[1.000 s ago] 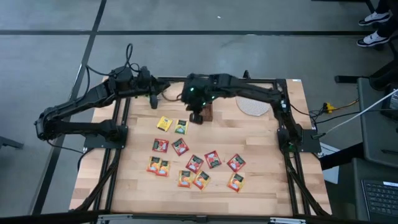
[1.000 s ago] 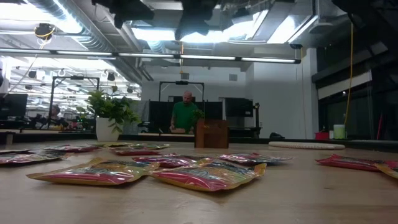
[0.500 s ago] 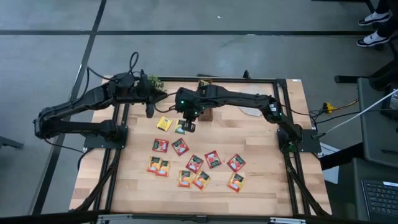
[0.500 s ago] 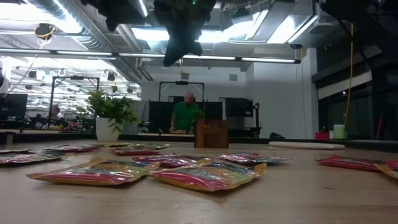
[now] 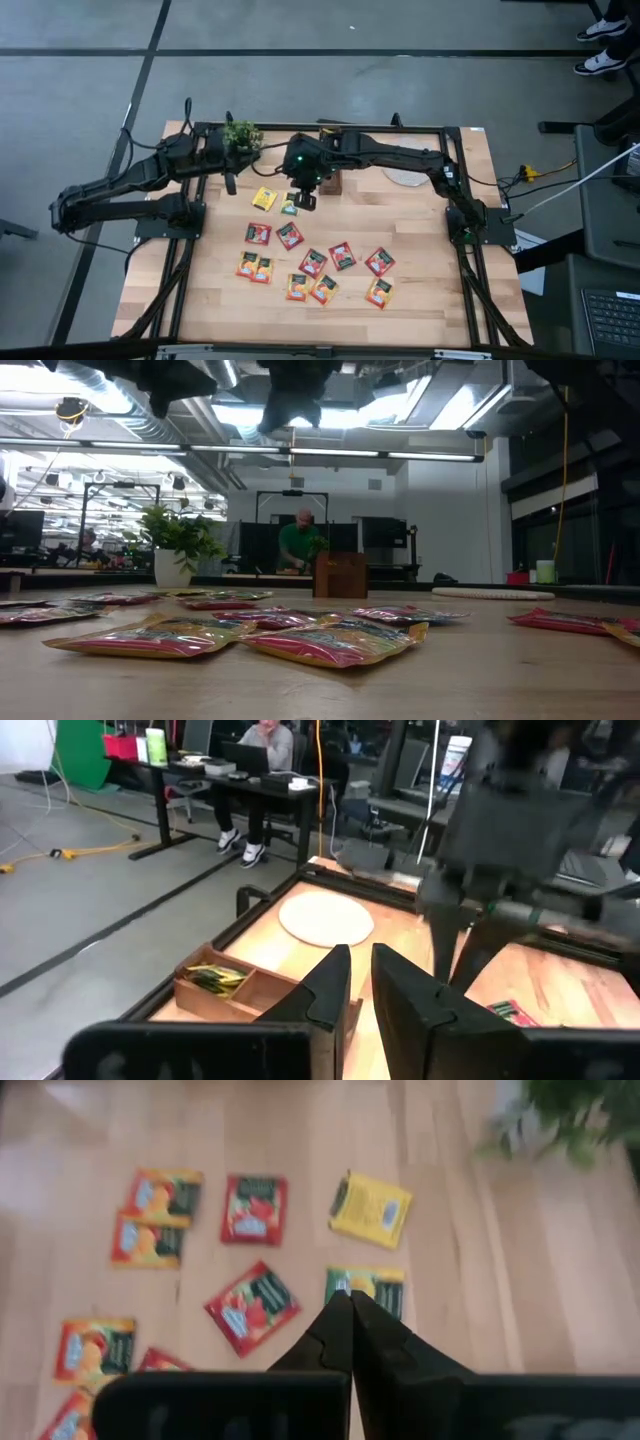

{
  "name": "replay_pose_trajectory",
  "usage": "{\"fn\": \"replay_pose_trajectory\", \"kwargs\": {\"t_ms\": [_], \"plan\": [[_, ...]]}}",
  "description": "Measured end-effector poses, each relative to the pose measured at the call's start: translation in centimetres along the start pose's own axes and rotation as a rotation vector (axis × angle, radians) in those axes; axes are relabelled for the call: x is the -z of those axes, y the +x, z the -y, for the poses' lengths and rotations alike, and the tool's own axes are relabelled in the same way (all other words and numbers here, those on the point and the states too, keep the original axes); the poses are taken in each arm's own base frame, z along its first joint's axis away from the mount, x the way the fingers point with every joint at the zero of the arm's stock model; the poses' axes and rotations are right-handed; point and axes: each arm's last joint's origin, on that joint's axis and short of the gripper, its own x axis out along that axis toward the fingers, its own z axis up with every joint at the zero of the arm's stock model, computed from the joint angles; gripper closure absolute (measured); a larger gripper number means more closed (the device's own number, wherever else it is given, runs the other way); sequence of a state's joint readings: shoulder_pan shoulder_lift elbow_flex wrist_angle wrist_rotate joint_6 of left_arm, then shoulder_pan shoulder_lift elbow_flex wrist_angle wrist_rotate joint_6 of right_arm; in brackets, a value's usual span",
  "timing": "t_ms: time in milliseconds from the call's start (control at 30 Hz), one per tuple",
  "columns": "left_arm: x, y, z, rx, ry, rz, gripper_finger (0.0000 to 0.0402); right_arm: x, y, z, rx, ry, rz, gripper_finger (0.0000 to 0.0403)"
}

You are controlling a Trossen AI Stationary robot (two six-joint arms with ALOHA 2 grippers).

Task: Pick & Place Tea
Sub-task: Put the yellow tea bag into the left section of the wooden organizer

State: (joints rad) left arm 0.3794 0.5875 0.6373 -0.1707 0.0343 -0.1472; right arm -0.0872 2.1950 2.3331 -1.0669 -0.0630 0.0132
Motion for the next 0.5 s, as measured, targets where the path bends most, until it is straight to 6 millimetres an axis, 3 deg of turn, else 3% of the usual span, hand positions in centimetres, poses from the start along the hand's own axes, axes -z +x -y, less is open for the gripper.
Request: {"fn": "replay_pose_trajectory", "kwargs": {"t_ms": [167, 367, 500], "plan": [[0.2, -0.1, 0.0, 0.002, 0.001, 0.014, 0.0359, -0.1, 0.2, 0.4, -0.077, -0.007, 0.009, 0.0403], [0.1, -0.1, 0.0, -0.001, 0.002, 0.017, 0.0359, 1.1, 3.1, 0.9, -0.134, 0.026, -0.003, 0.0403], [0.1, -0.1, -0.1, -0.016, 0.003, 0.019, 0.0359, 1.4, 4.0, 1.1, -0.169, 0.045, 0.053, 0.0403]]}}
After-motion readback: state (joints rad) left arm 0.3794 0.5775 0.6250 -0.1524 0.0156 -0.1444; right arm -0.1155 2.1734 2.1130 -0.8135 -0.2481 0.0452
